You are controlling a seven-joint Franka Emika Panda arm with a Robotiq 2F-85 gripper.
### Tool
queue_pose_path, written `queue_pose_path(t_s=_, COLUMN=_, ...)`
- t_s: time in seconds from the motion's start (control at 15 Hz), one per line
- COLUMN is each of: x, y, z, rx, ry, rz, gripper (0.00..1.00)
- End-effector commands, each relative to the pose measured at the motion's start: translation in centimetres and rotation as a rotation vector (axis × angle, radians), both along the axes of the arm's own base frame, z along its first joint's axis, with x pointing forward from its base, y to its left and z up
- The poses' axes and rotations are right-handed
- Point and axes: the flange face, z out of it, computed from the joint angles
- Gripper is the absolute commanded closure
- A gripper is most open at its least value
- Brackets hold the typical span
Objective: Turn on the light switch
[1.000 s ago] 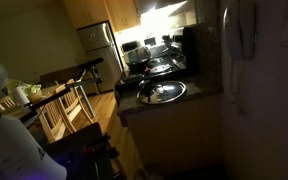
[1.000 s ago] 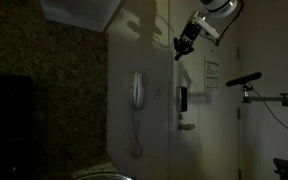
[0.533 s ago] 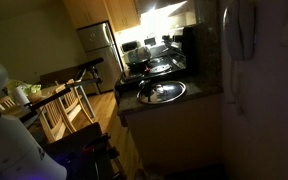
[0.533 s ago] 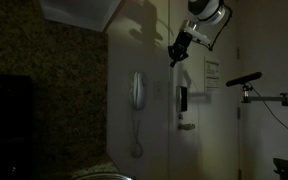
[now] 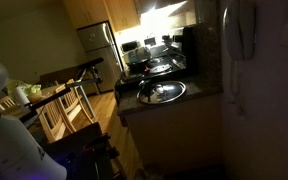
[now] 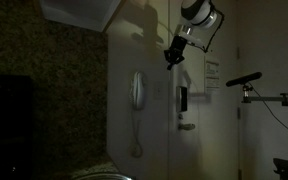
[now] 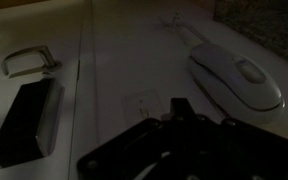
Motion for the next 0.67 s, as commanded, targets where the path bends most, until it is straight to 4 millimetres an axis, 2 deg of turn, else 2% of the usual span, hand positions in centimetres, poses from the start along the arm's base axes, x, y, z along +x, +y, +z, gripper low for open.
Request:
queue_pose_path(t_s=0.0, x=-0.9, y=0.1, z=0.3, rx=-0.015, ry=-0.146, rz=-0.063, gripper=1.0)
queue_pose_path(t_s=0.33, x=0.5, y=-1.4, z=-1.2, rx=-0.08, ry=-0.345, rz=-0.195, gripper=1.0)
queue_pose_path(t_s=0.6, x=1.1, y=-2.6, z=-3.1, rx=-0.124, ry=-0.303, rz=-0.267, gripper=1.0)
